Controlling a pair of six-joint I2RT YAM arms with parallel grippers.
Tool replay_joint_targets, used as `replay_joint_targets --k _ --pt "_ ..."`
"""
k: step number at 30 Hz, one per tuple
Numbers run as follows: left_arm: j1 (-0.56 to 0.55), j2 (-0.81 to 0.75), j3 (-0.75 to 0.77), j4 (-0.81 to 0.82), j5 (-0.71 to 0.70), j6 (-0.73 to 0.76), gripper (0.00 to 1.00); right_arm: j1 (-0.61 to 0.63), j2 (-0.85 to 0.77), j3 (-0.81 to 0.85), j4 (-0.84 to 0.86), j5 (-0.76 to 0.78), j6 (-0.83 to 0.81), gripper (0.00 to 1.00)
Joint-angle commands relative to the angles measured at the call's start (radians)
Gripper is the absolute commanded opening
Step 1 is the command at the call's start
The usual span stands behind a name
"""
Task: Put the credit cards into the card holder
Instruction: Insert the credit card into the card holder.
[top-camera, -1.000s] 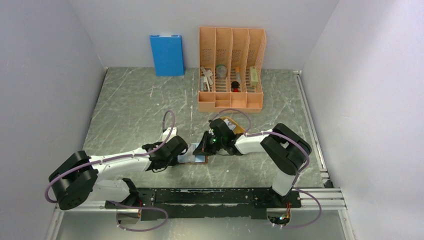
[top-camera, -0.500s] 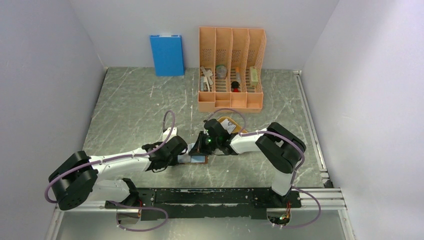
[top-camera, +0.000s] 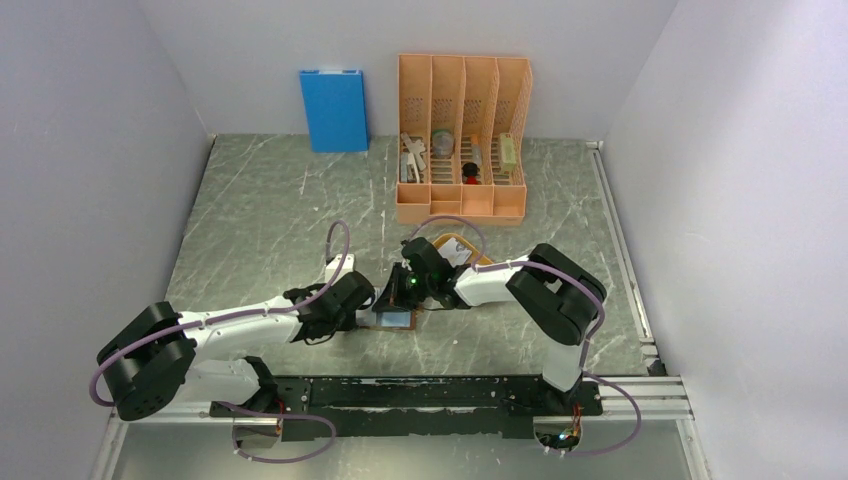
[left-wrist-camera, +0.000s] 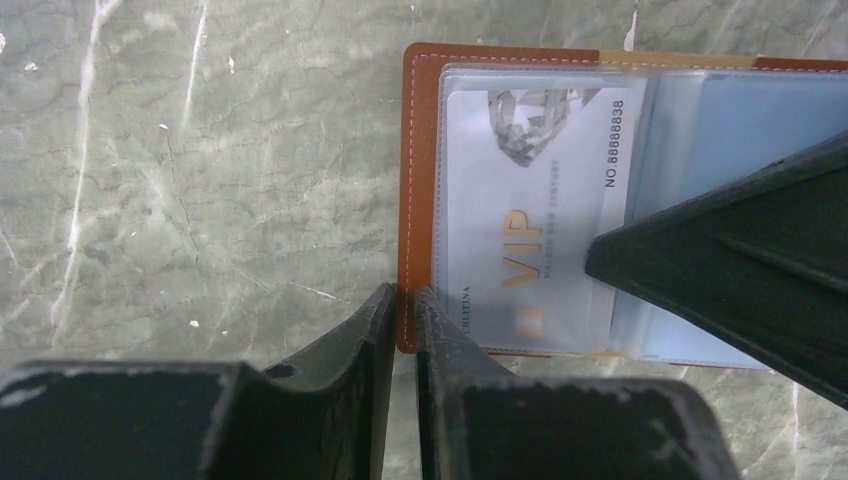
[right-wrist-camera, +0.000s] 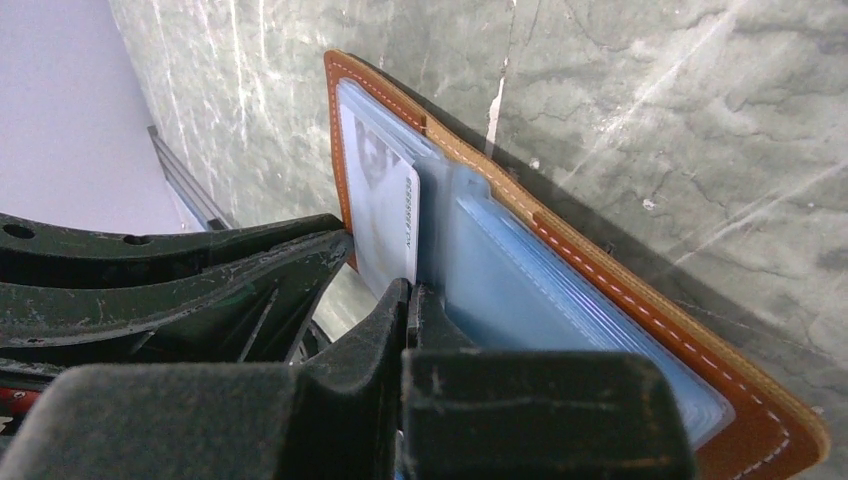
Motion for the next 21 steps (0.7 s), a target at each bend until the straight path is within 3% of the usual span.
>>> replay_joint_targets --k 1,7,9,21 --pt "0.005 0.008 -0.021 0.034 0.042 -0.006 0.19 0.020 -0.009 0.012 -0.072 0.015 -0.021 0.03" --pt "0.005 -0.006 -0.019 0.027 0.032 -0.006 0.20 0.018 -0.046 0.003 -0.102 0.033 -0.025 0.35" --pt "0.005 -0.004 -0.017 0.029 0.034 -0.006 0.20 0.018 -0.047 0.002 -0.097 0.030 -0.025 0.40" --pt "0.005 -0.026 -0.026 0.046 0.062 -0.009 0.20 0.021 0.003 0.050 -0.033 -0.053 -0.036 0.41"
